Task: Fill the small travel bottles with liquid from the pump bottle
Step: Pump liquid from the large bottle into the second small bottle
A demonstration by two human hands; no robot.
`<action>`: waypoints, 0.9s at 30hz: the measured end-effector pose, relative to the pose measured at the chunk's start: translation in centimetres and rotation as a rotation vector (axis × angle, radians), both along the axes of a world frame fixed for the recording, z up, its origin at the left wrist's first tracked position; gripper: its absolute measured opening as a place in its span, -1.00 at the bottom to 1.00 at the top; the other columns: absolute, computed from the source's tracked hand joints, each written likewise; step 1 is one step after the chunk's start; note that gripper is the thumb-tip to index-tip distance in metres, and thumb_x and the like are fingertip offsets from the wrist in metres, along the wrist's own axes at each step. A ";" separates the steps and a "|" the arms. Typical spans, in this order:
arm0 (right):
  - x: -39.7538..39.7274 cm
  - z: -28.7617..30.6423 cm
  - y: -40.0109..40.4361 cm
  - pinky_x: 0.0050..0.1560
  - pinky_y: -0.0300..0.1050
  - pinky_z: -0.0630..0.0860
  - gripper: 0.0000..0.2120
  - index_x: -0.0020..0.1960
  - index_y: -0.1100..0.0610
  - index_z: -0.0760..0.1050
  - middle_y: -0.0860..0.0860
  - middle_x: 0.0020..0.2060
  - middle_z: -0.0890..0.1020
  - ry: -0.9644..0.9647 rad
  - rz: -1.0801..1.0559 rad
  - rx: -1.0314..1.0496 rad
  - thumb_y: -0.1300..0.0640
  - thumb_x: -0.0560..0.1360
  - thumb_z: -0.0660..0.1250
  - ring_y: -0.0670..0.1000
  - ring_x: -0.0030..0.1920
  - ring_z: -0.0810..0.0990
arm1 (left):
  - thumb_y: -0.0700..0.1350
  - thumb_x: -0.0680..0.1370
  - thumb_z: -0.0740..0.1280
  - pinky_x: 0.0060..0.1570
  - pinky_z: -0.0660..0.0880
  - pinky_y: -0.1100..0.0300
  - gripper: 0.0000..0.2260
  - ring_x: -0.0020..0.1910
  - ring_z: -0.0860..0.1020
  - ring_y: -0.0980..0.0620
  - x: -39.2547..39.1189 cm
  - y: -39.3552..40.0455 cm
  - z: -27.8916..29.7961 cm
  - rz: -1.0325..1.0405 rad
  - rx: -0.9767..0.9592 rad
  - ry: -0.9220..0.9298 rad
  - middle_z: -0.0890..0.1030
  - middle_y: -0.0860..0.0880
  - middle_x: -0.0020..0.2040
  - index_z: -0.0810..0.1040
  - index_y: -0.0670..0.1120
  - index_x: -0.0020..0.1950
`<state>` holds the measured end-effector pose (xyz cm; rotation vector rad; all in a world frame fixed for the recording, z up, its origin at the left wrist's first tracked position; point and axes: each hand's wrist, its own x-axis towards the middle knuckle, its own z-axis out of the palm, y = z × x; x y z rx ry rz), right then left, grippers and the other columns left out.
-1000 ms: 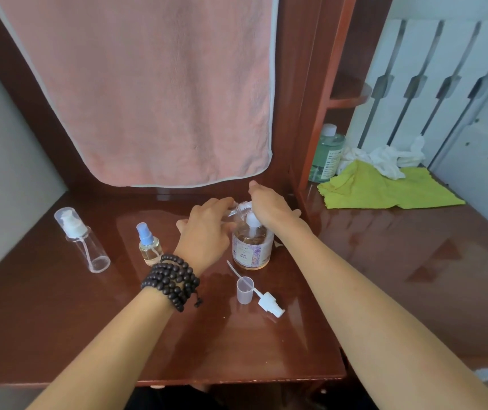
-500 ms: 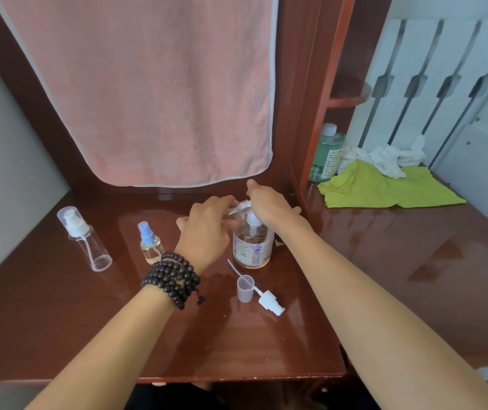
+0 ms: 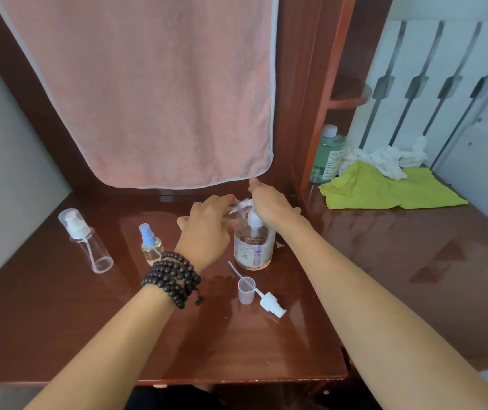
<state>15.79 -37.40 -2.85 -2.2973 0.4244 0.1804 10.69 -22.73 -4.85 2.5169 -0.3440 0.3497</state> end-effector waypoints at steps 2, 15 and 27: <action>0.0 -0.6 0.0 0.48 0.36 -0.10 -0.39 0.51 0.00 0.40 0.12 0.48 0.43 0.009 -0.016 -0.003 -0.18 0.69 -0.23 0.23 0.53 0.27 | -0.19 0.56 0.28 0.01 0.25 -0.03 -0.64 0.17 0.45 -0.06 0.0 -0.1 -0.3 0.005 0.009 0.016 0.51 0.10 0.16 0.43 0.11 0.32; 0.4 0.2 0.4 0.49 0.34 -0.09 -0.33 0.50 0.02 0.43 0.12 0.48 0.44 0.030 -0.004 -0.060 -0.25 0.67 -0.23 0.22 0.53 0.28 | -0.19 0.55 0.29 -0.01 0.23 -0.01 -0.62 0.16 0.45 -0.06 0.1 0.1 0.3 -0.013 0.016 -0.017 0.50 0.11 0.17 0.42 0.11 0.33; -0.1 1.4 0.1 0.50 0.36 -0.06 -0.31 0.55 0.05 0.35 0.13 0.50 0.41 -0.005 0.002 -0.024 -0.25 0.67 -0.26 0.24 0.53 0.28 | -0.08 0.55 0.32 0.07 0.30 -0.08 -0.68 0.22 0.46 -0.05 0.1 0.5 1.7 -0.054 -0.049 0.019 0.54 0.11 0.21 0.47 0.10 0.31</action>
